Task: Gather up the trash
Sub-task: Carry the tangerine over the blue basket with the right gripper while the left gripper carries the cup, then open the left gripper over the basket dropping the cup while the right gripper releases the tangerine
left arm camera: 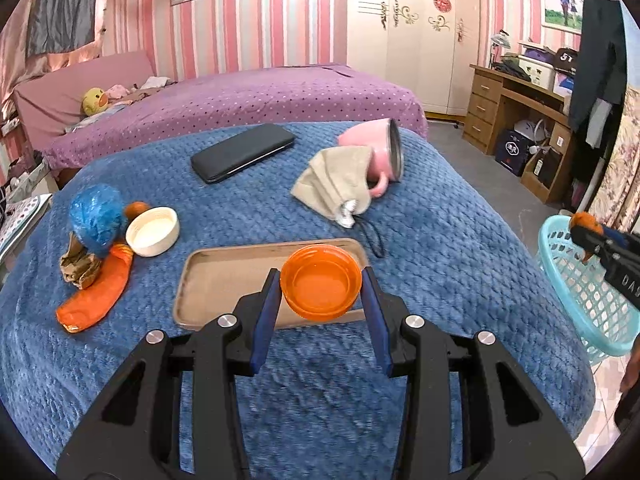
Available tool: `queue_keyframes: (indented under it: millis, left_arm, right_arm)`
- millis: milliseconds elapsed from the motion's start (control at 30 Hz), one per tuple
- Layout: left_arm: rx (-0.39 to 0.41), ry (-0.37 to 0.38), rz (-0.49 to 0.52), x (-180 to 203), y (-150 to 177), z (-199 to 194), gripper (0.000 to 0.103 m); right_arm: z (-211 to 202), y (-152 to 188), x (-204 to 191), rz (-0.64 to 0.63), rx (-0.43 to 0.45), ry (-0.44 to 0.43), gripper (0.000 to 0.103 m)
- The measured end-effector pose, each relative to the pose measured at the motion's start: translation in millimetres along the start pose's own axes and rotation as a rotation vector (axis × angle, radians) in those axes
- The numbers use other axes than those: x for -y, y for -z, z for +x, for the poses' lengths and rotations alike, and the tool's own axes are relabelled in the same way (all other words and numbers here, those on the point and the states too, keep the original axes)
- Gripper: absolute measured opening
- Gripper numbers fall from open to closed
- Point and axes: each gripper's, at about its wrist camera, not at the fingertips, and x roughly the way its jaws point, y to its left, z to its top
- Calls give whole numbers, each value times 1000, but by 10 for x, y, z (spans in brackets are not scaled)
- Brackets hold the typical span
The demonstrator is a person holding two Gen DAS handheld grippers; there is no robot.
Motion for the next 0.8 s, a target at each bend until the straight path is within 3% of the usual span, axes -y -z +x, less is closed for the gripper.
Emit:
queue_keyframes:
  millis: [333, 467, 800]
  left_arm:
    - [36, 36, 53, 473, -104, -76, 39]
    - [54, 89, 77, 788, -134, -94, 39]
    - [76, 245, 158, 1668, -84, -97, 39]
  right_arm:
    - [-119, 50, 672, 88, 18, 85, 27]
    - [-147, 112, 934, 102, 16, 146, 27]
    - [-165, 330, 1540, 160, 12, 199, 27]
